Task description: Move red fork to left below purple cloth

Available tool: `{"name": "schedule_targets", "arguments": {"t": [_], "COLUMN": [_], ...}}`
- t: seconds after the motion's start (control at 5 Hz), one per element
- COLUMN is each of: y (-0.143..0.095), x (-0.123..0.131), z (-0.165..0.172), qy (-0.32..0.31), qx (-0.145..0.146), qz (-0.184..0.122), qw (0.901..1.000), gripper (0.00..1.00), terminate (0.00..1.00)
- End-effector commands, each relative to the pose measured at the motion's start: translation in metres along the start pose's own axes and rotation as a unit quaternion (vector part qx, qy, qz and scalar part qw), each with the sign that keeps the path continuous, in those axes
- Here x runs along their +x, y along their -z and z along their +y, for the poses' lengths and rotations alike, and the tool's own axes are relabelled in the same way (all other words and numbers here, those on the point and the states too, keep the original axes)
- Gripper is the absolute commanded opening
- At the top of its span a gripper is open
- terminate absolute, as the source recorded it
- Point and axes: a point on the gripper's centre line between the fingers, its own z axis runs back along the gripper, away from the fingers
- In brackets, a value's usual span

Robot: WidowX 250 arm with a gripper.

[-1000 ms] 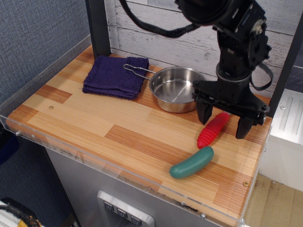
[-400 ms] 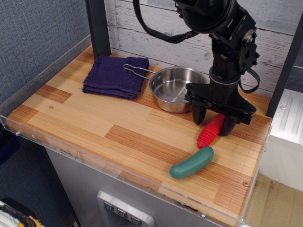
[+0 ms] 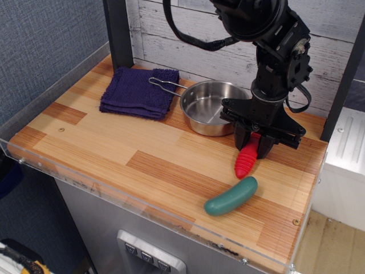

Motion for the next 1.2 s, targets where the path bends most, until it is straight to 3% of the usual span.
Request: {"name": "schedule_targets", "arguments": {"t": [0.0,0.6,0.8,1.0], "y": [-0.023,-0.074,-0.099,-0.117], "x": [0.006,0.015,0.020,0.018], "z": [-0.009,-0.018,-0.013,0.004], "qy": [0.012,0.009,-0.032,-0.079], "qx": [-0.019,-0.063,-0.077,-0.092], "qz": [-0.024,-0.067,-0.084,-0.083], "qw": [0.9994,0.9957,0.9929,0.9891], "gripper": [0.00,0.00,0.00,0.00], "terminate": [0.00,0.00,0.00,0.00]}}
